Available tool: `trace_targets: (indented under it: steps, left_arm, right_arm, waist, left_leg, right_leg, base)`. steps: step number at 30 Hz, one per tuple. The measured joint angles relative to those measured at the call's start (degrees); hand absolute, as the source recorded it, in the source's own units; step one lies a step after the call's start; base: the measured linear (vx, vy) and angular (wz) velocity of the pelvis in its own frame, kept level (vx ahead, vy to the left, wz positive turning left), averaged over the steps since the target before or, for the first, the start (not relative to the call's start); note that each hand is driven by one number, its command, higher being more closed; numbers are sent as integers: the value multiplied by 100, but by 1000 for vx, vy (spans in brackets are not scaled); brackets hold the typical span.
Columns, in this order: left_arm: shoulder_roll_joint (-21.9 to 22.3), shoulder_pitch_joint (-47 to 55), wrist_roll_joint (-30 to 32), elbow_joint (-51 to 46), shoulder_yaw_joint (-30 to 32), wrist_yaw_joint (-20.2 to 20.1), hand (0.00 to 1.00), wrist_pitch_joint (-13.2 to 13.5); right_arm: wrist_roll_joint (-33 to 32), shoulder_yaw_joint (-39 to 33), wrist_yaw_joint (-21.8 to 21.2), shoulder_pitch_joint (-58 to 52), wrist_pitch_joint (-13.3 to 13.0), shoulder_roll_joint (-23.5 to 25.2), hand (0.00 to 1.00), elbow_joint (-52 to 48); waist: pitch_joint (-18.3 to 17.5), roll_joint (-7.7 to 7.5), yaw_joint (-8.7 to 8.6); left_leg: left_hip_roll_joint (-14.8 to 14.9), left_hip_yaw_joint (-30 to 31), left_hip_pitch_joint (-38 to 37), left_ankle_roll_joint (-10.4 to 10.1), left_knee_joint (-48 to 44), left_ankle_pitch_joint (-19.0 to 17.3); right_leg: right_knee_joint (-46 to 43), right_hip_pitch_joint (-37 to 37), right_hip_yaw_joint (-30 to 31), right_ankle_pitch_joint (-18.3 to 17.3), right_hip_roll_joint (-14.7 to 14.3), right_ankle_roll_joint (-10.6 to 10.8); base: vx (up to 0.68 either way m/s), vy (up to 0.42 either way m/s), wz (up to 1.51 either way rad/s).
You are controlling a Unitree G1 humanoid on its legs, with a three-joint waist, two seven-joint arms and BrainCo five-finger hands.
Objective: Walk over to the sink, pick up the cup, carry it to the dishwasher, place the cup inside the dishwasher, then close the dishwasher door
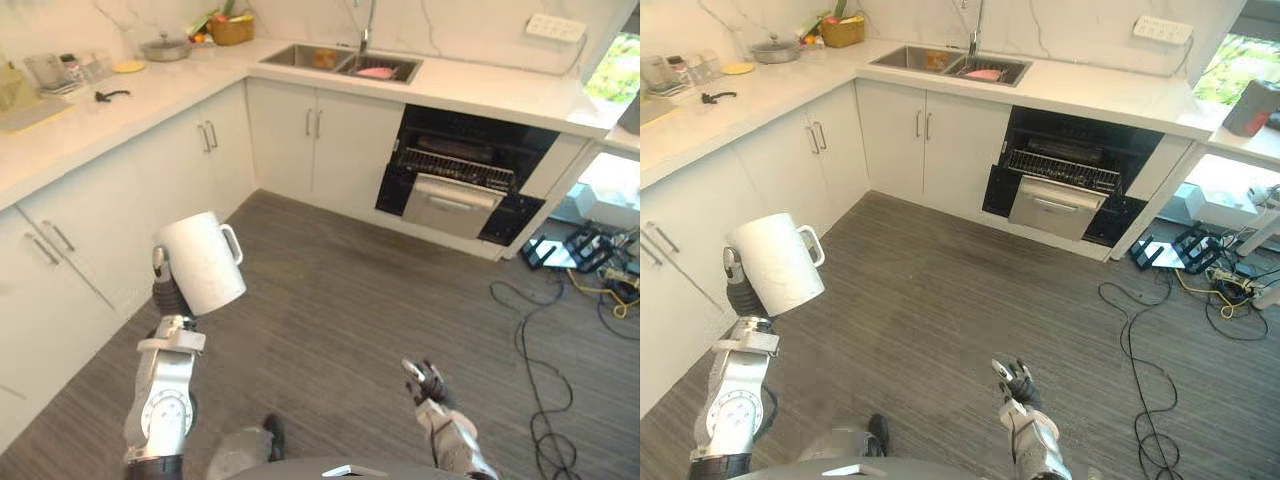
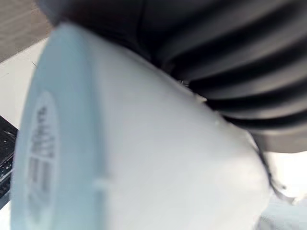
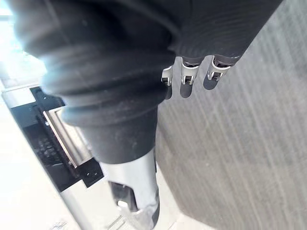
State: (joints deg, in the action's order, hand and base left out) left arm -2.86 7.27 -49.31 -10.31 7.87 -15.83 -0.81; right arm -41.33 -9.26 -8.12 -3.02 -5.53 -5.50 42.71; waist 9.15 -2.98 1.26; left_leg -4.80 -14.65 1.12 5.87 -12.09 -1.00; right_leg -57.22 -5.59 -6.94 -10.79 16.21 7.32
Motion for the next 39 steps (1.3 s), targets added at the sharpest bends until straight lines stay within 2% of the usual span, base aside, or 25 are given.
trace_targets:
  steps: [2,5,7,9,12,13,14,15,16,17,18,19,21,23,25,27,28,29,30,31,33,35,36,37,39]
  left_arm:
    - [-18,2,8,6,-125,2,100,0]
    - [-57,-51,133,6,-389,24,100,117]
    - [-75,-87,243,-18,-469,39,100,121]
    - [-159,-56,313,-25,-466,27,100,141]
    - [-260,293,359,-102,-514,1,100,130]
    - [-227,469,322,-244,-582,-57,100,137]
    - [-74,622,186,-294,-667,-128,100,152]
    - [-32,618,156,-297,-702,-131,100,153]
    - [47,616,142,-283,-866,-88,100,156]
    - [201,605,144,-285,-996,-78,100,181]
    - [258,608,144,-284,-1041,-76,100,200]
    - [311,570,144,-284,-1073,-61,100,208]
    - [276,492,143,-282,-1046,-24,100,215]
    - [261,459,166,-257,-990,73,100,251]
    - [263,424,248,-263,-912,145,100,276]
    - [307,479,453,-403,-840,150,100,274]
    - [317,554,527,-679,-784,132,100,277]
    - [294,550,612,-770,-743,111,100,331]
    - [266,531,751,-829,-652,36,100,431]
    - [202,506,898,-799,-596,16,100,527]
    - [132,454,1096,-783,-525,16,100,621]
    - [27,304,1255,-826,-519,75,100,662]
    - [-65,149,1364,-838,-537,89,100,670]
    - [-99,98,1394,-916,-582,124,100,670]
    - [-55,58,1573,-1018,-674,156,100,676]
  right_arm:
    - [2,149,-8,-34,6,95,0,-262]
    - [1,235,4,-283,-42,403,0,-1254]
    - [2,236,6,-573,-38,582,0,-2121]
    - [3,269,-25,-754,-46,655,0,-2490]
    - [-246,467,-188,-985,-29,614,0,-2655]
    - [-474,500,-205,-1093,53,534,0,-2856]
    - [-571,608,-191,-1121,111,408,0,-3068]
    - [-574,627,-179,-1092,103,408,0,-3139]
    - [-559,621,-35,-1103,114,379,0,-3207]
    - [-558,598,121,-1081,150,338,0,-3327]
    - [-555,593,144,-1096,180,319,0,-3329]
    - [-538,576,155,-1112,196,326,0,-3317]
    - [-363,504,156,-1147,187,327,0,-3204]
    - [-324,396,154,-1109,63,310,0,-3141]
    - [-302,315,279,-904,-139,271,0,-3060]
    - [-274,253,385,-859,-401,272,0,-3110]
    - [-256,135,495,-818,-576,256,0,-3122]
    - [-218,51,569,-807,-659,249,0,-3123]
    - [-203,-57,662,-817,-775,245,0,-3157]
    - [-199,-142,760,-773,-866,266,0,-3145]
    - [-157,-255,890,-717,-966,197,0,-3277]
    - [-165,-444,1015,-602,-977,233,0,-3376]
    - [-159,-563,1022,-541,-973,333,0,-3527]
    - [-135,-596,1002,-502,-963,376,0,-3581]
    - [49,-599,999,-566,-934,497,0,-3778]
  waist:
    - [105,166,-101]
    - [172,294,-333]
    - [193,269,-467]
    - [232,11,-424]
    - [228,-68,-475]
    - [93,75,-455]
    - [-55,369,-481]
    - [-108,329,-527]
    - [-88,426,-585]
    - [-45,666,-542]
    - [-55,740,-523]
    - [-18,790,-482]
    - [51,730,-453]
    - [44,702,-336]
    - [74,611,-267]
    - [25,590,-312]
    - [38,704,-296]
    - [51,716,-251]
    - [16,778,-232]
    - [-23,771,-243]
    - [-96,470,-310]
    - [-77,151,-302]
    - [5,-18,-337]
    - [66,-52,-390]
    - [157,118,-493]
  left_leg:
    - [-31,112,-587,44,187,-210]
    - [-15,429,-1056,86,529,-390]
    - [69,671,-1137,11,544,-608]
    - [-72,670,-1314,-47,559,-798]
    - [-20,707,-1986,-151,367,-1535]
    - [147,669,-2177,-205,281,-1905]
    - [427,609,-2284,-182,86,-2115]
    - [471,585,-2153,-191,-475,-2173]
    - [773,473,-1561,-300,-2034,-2027]
    - [1208,420,-907,-515,-3515,-1170]
    - [1434,365,-633,-598,-4125,-445]
    - [1837,312,-152,-622,-5198,-200]
    - [2059,300,445,-509,-5921,-478]
    - [2055,188,899,-545,-5384,-829]
    - [1708,93,1161,-774,-2933,-1050]
    - [1317,410,1184,-1141,-324,-513]
    - [1360,648,1323,-1414,351,-357]
    - [1390,698,1388,-1432,395,-346]
    - [1438,719,1351,-1414,433,-378]
    - [1378,820,1342,-1351,102,201]
    - [965,787,1347,-1134,-702,212]
    - [576,455,930,-691,-676,10]
    - [374,226,592,-488,-694,-207]
    - [306,31,194,-337,-672,-502]
    - [494,-129,-329,-246,-644,-831]
  right_leg:
    - [-811,532,-180,-38,73,-212]
    - [-5,1544,-329,-321,-322,-401]
    - [2870,1991,-389,182,-806,-300]
    - [4582,2118,-536,881,-791,-2]
    - [4418,2051,-748,910,-776,-474]
    - [4138,2038,-743,1032,-923,-830]
    - [3802,2089,-802,1063,-1175,-944]
    - [3664,2072,-846,1112,-1215,-980]
    - [3584,1932,-939,1126,-1300,-1158]
    - [3713,1602,-920,894,-1554,-1209]
    - [3808,1425,-844,797,-1672,-1229]
    - [4047,984,-754,658,-1870,-1291]
    - [4393,260,-560,458,-1971,-1317]
    - [4684,-228,-248,397,-1937,-1247]
    - [4906,-670,198,269,-1733,-1188]
    - [4979,-819,406,138,-1572,-1107]
    - [5016,-941,629,5,-1618,-1051]
    - [5006,-1053,715,-147,-1602,-958]
    - [4943,-1311,918,-533,-1562,-785]
    - [4763,-1456,1035,-871,-1427,-773]
    - [3838,-1296,1102,-1115,-963,-854]
    - [2253,-663,1043,-898,-395,-625]
    - [1210,-281,859,-282,40,-263]
    - [428,78,688,515,367,-390]
    - [-333,561,347,7,298,-527]
  base:
    - [453,124,19]
    - [404,17,51]
    - [438,-83,58]
    - [493,-138,17]
    - [637,-221,-1]
    - [734,-232,-10]
    - [739,-233,-1]
    - [705,-283,10]
    - [666,-280,3]
    - [655,-275,-15]
    - [719,-194,-37]
    - [743,-171,-47]
    - [787,-166,-59]
    - [657,-112,-89]
    - [648,14,-100]
    - [687,129,-71]
    - [616,202,-81]
    - [625,272,-96]
    - [513,260,-84]
    - [629,351,-88]
    - [675,366,-82]
    - [591,301,-74]
    - [620,301,-75]
    - [594,278,-90]
    - [441,176,-70]
